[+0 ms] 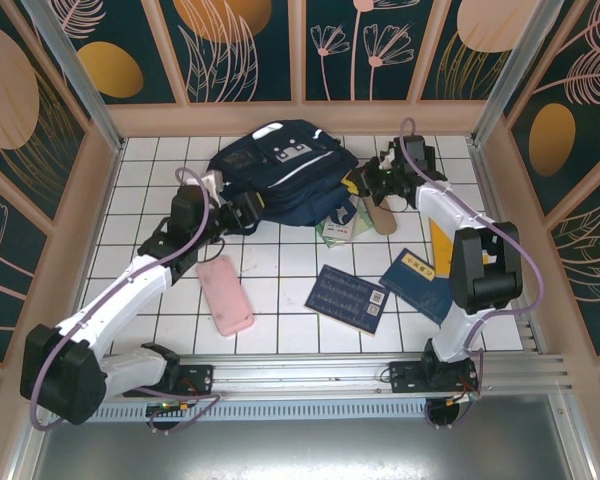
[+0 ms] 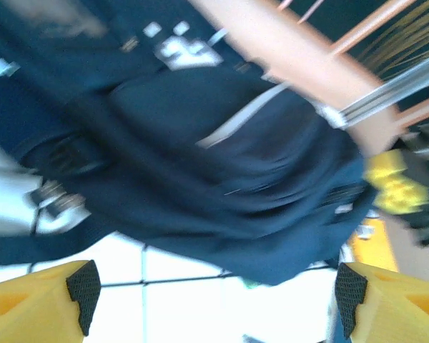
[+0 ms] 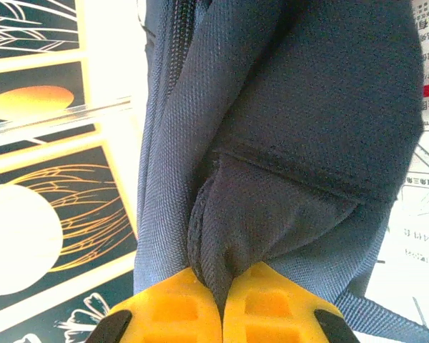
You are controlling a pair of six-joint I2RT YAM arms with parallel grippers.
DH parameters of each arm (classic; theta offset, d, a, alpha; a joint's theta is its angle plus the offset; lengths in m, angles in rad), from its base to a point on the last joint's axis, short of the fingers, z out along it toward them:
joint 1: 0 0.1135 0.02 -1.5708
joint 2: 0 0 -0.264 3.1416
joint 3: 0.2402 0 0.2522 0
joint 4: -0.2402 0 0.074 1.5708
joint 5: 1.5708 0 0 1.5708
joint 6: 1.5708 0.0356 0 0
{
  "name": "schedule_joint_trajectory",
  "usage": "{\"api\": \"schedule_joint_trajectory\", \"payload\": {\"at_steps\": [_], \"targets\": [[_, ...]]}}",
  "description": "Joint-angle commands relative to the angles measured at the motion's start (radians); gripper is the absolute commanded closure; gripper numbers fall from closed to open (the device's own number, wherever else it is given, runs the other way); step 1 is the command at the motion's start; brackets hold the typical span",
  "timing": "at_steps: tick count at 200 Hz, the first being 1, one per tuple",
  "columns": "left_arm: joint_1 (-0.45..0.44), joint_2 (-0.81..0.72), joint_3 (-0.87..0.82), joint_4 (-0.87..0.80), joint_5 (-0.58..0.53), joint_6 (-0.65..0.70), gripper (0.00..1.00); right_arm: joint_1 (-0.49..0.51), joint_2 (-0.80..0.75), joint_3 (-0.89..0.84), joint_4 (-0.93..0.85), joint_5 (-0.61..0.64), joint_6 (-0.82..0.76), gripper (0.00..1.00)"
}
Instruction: Pack the student bag
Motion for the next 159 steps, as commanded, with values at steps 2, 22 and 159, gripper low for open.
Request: {"api": "schedule_joint_trajectory", "payload": {"at_steps": [2,22,159], "targets": [[0.067,0.007,-0.105,0.159,0.113,-0.050,0.14,-0.038,-0.014,0.082,0.002,-0.119,-0.025,1.00],[0.096,0.031,-0.166,0.248,0.158,-0.075,0.15,-0.062,-0.029,0.099,-0.016,-0.132,-0.023,1.00],[0.118,0.381,-0.140,0.683,0.398,-0.128,0.17,-0.110,-0.028,0.171,-0.020,-0.231,0.091,1.00]]}}
